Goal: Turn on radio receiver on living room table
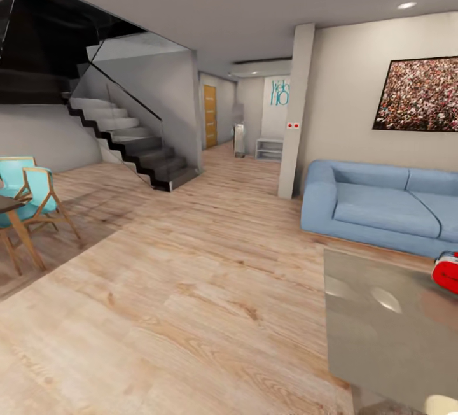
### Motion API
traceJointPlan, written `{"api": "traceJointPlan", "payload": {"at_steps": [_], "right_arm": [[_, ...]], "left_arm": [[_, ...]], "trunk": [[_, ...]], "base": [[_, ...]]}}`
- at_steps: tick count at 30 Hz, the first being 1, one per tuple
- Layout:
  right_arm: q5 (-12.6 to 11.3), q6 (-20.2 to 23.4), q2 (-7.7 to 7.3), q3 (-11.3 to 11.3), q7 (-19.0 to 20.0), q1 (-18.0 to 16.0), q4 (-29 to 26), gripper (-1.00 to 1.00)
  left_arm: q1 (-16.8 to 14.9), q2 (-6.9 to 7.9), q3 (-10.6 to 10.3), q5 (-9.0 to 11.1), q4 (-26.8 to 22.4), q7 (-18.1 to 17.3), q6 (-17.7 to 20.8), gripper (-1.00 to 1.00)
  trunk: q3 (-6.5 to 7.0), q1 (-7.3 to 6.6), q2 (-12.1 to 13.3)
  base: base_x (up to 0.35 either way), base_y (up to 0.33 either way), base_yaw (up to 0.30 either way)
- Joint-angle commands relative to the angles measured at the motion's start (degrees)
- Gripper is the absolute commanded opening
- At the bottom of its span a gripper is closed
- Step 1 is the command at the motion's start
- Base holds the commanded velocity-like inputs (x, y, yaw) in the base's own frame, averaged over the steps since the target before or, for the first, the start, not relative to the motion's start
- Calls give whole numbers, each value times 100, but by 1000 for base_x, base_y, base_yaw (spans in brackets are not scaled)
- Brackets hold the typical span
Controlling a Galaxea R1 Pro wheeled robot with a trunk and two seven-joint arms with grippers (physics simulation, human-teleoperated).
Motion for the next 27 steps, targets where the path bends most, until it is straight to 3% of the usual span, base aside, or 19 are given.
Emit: {"api": "traceJointPlan", "payload": {"at_steps": [1,23,27], "right_arm": [[0,0,0,0,0,0,0,100],[0,9,0,0,0,-1,0,100],[0,9,0,-1,-5,-2,0,100]], "left_arm": [[0,0,-1,0,0,0,0,100],[0,-4,-4,-1,-8,-7,5,100],[0,-61,-4,4,-7,8,9,100]], "trunk": [[3,0,0],[66,0,0],[77,0,0]], "base": [[0,0,-275],[0,0,-275],[0,0,-275]]}}
